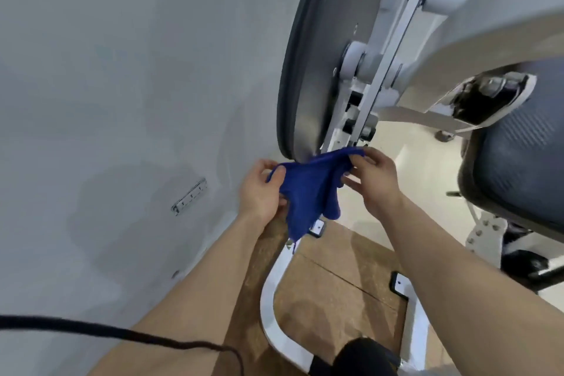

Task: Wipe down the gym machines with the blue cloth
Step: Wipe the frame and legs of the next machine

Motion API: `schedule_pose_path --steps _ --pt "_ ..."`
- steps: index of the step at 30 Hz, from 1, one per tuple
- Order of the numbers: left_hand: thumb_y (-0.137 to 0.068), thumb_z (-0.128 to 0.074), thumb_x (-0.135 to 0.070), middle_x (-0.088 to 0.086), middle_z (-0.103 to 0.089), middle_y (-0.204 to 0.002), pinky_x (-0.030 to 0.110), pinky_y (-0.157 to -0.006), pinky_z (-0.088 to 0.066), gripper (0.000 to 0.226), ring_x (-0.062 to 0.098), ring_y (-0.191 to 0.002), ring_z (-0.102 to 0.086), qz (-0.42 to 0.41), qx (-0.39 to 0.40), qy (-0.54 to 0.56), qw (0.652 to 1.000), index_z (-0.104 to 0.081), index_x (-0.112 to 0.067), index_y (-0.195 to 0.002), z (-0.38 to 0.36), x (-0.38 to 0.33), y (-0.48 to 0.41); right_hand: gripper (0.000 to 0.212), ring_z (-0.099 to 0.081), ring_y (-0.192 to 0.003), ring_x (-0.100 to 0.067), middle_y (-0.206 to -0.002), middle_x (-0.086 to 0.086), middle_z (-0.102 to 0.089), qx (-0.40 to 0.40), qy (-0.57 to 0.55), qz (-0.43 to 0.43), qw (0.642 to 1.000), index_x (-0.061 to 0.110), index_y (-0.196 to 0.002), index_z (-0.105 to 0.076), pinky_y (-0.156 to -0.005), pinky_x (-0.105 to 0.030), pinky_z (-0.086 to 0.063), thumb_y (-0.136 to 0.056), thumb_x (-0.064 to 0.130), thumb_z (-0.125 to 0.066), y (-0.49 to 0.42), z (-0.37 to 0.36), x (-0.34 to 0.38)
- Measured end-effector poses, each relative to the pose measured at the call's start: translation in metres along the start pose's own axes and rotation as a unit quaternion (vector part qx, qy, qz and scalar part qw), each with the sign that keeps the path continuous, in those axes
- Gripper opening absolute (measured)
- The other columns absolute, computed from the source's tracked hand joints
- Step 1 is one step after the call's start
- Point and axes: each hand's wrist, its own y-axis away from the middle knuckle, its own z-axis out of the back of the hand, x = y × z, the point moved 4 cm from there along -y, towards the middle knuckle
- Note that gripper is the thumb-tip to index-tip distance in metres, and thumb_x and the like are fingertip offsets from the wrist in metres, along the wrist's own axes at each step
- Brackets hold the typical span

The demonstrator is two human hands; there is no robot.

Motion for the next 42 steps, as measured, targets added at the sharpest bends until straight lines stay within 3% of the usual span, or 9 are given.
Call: schedule_pose_path --steps 6,10,14,19,23,26,30,37,42 --pt "-0.098 -0.058 -0.012 -0.005 -0.071 -0.083 0.032 -0.078 -0.057 0.009 0.004 -0.077 -0.067 -0.127 -0.082 0.060 0.987 -0.065 -0.016 -0.094 -0.041 0.047 -0.055 0.011 -0.063 -0.076 -0.015 -0.093 -0.006 -0.070 -0.095 -0.067 0.129 0.985 0.011 -0.101 -0.068 -0.067 -0.026 -0.053 -0.091 0.007 -0.067 -0.068 -0.027 -0.043" --pt "-0.104 -0.047 -0.015 -0.011 -0.063 -0.130 0.020 -0.099 -0.046 0.047 0.000 -0.115 -0.059 -0.227 -0.052 -0.025 0.972 -0.041 -0.022 -0.149 -0.082 0.090 -0.049 0.011 -0.067 -0.085 -0.007 -0.095 0.003 -0.073 -0.103 -0.022 0.210 0.972 0.019 -0.098 -0.068 -0.076 -0.023 -0.053 -0.099 0.020 -0.058 -0.080 -0.043 -0.090" --pt "-0.104 -0.043 -0.025 -0.027 -0.061 -0.110 0.025 -0.086 -0.050 0.052 -0.005 -0.094 -0.060 -0.215 -0.080 -0.047 0.972 -0.032 -0.029 -0.154 -0.091 0.120 -0.069 0.028 -0.059 -0.074 -0.009 -0.079 0.008 -0.066 -0.088 0.004 0.233 0.969 0.024 -0.085 -0.062 -0.071 -0.032 -0.049 -0.105 0.033 -0.045 -0.088 -0.052 -0.113" --pt "-0.099 -0.037 -0.040 -0.032 -0.062 -0.111 0.021 -0.085 -0.051 0.050 -0.003 -0.101 -0.061 -0.249 -0.052 -0.057 0.965 -0.042 -0.026 -0.147 -0.089 0.116 -0.072 0.043 -0.047 -0.058 -0.005 -0.060 0.014 -0.055 -0.104 0.042 0.227 0.967 0.026 -0.067 -0.050 -0.061 -0.032 -0.039 -0.108 0.033 -0.037 -0.086 -0.057 -0.105" --pt "-0.100 -0.029 -0.035 -0.007 -0.061 -0.121 0.020 -0.090 -0.045 0.046 0.005 -0.104 -0.057 -0.285 -0.048 -0.094 0.953 -0.047 -0.018 -0.139 -0.085 0.091 -0.066 0.037 -0.052 -0.068 -0.008 -0.076 0.004 -0.058 -0.071 0.008 0.167 0.983 0.021 -0.076 -0.052 -0.068 -0.028 -0.040 -0.108 0.025 -0.034 -0.079 -0.059 -0.076" --pt "-0.107 -0.031 -0.027 -0.018 -0.059 -0.104 0.004 -0.077 -0.038 0.025 -0.006 -0.089 -0.055 -0.292 -0.037 -0.122 0.948 -0.052 -0.029 -0.118 -0.084 0.067 -0.069 0.032 -0.056 -0.078 -0.012 -0.085 0.002 -0.059 -0.049 0.000 0.132 0.990 0.022 -0.082 -0.053 -0.072 -0.028 -0.043 -0.106 0.022 -0.032 -0.082 -0.060 -0.053" --pt "-0.105 -0.030 -0.032 -0.019 -0.057 -0.084 0.013 -0.066 -0.039 0.023 -0.006 -0.081 -0.056 -0.269 -0.029 -0.109 0.956 -0.052 -0.028 -0.098 -0.086 0.060 -0.082 0.034 -0.063 -0.085 -0.013 -0.089 0.001 -0.066 -0.015 -0.011 0.086 0.996 0.024 -0.090 -0.060 -0.080 -0.031 -0.050 -0.107 0.035 -0.033 -0.086 -0.063 -0.075" --pt "-0.101 -0.024 -0.041 -0.008 -0.063 -0.124 0.018 -0.086 -0.049 0.047 0.008 -0.106 -0.061 -0.303 -0.025 -0.103 0.947 -0.044 -0.024 -0.140 -0.086 0.078 -0.071 0.032 -0.062 -0.077 -0.004 -0.087 0.004 -0.064 0.033 -0.027 0.083 0.996 0.020 -0.097 -0.060 -0.062 -0.016 -0.047 -0.109 0.029 -0.031 -0.076 -0.060 -0.084" --pt "-0.104 -0.041 -0.028 -0.014 -0.058 -0.127 0.026 -0.093 -0.050 0.035 0.002 -0.112 -0.058 -0.312 -0.033 -0.117 0.942 -0.042 -0.029 -0.139 -0.084 0.076 -0.070 0.030 -0.060 -0.111 -0.014 -0.120 -0.001 -0.063 0.017 0.063 0.237 0.969 0.028 -0.126 -0.048 -0.102 -0.037 -0.047 -0.100 0.031 -0.034 -0.064 -0.069 -0.079"
